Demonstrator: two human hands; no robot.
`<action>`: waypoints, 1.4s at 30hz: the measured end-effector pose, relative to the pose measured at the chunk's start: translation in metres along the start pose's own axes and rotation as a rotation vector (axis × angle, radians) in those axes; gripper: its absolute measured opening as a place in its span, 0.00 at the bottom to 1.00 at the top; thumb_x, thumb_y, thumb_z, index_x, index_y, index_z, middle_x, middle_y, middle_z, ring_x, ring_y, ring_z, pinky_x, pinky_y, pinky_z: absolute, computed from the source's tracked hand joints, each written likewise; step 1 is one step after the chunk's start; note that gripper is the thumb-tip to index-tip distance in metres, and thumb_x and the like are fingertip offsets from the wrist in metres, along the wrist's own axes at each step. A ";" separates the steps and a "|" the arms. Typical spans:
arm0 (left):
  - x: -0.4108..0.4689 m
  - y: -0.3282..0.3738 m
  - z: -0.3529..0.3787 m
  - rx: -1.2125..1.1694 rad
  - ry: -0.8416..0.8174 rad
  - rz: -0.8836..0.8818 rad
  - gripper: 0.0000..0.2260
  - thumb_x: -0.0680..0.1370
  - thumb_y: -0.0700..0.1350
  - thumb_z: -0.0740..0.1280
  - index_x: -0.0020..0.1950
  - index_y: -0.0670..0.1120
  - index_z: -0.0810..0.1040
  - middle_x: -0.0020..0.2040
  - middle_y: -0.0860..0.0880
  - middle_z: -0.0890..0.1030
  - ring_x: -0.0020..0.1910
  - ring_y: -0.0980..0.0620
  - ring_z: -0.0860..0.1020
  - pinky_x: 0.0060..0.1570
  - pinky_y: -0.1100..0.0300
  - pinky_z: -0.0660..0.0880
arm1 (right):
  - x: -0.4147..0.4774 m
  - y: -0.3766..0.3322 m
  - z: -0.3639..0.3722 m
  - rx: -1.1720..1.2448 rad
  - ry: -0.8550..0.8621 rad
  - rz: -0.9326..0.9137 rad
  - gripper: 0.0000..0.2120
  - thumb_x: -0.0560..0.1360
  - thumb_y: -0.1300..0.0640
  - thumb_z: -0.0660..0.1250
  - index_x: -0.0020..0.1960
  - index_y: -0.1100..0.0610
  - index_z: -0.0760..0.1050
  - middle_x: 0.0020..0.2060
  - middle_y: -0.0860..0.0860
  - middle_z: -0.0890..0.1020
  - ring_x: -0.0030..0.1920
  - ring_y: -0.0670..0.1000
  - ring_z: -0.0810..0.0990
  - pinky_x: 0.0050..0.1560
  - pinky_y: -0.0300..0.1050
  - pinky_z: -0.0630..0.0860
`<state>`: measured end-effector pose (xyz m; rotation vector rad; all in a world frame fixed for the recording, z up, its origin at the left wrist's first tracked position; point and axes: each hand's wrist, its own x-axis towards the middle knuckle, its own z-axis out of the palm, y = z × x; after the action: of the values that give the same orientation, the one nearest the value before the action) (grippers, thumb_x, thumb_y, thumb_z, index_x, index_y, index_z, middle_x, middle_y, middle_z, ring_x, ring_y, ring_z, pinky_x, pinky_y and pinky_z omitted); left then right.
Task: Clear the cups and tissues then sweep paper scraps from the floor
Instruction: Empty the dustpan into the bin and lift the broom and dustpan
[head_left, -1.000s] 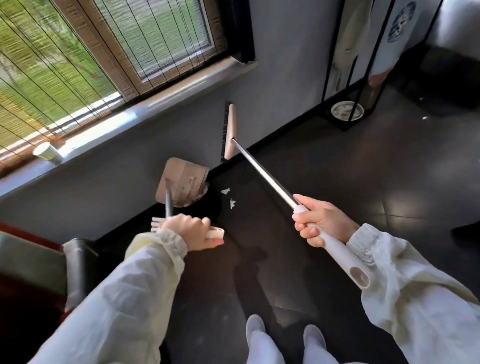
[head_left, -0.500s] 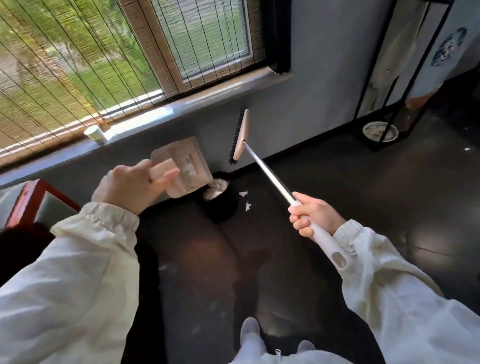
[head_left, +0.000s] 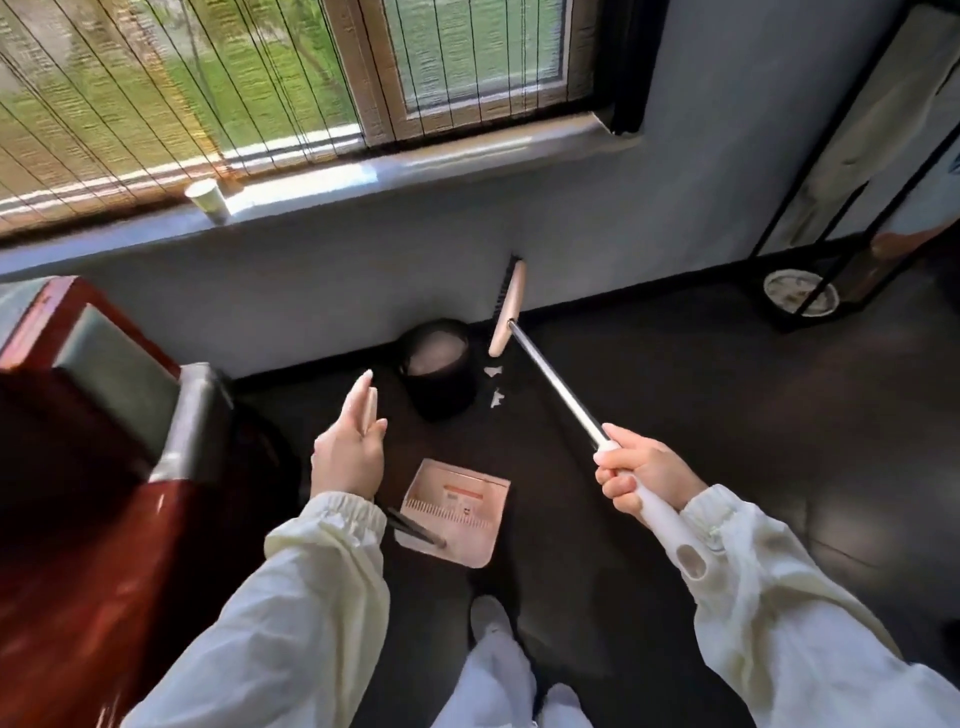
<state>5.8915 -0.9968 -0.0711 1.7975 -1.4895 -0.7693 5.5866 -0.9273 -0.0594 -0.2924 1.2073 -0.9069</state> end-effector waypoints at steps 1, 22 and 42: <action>0.002 -0.007 0.011 0.011 0.019 -0.026 0.30 0.76 0.39 0.66 0.65 0.73 0.62 0.59 0.49 0.81 0.61 0.50 0.77 0.60 0.60 0.69 | 0.008 -0.004 -0.001 -0.004 0.004 0.013 0.30 0.77 0.70 0.58 0.76 0.53 0.55 0.28 0.53 0.69 0.19 0.43 0.66 0.16 0.33 0.62; 0.116 0.024 0.209 -0.090 0.081 -0.300 0.32 0.77 0.37 0.65 0.64 0.74 0.65 0.50 0.57 0.78 0.57 0.51 0.78 0.57 0.57 0.71 | 0.236 -0.187 -0.086 -0.456 0.090 0.305 0.30 0.78 0.71 0.57 0.76 0.54 0.55 0.30 0.54 0.67 0.17 0.43 0.66 0.17 0.32 0.62; 0.166 0.048 0.263 0.016 0.383 -0.413 0.32 0.74 0.32 0.68 0.59 0.71 0.72 0.50 0.63 0.79 0.53 0.73 0.75 0.57 0.76 0.67 | 0.410 -0.276 -0.086 -1.055 -0.074 0.605 0.29 0.79 0.65 0.54 0.76 0.45 0.53 0.29 0.52 0.66 0.25 0.46 0.65 0.20 0.32 0.64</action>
<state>5.6845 -1.1993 -0.1947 2.1521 -0.8921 -0.5575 5.4146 -1.3799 -0.1923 -0.7327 1.5015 0.3237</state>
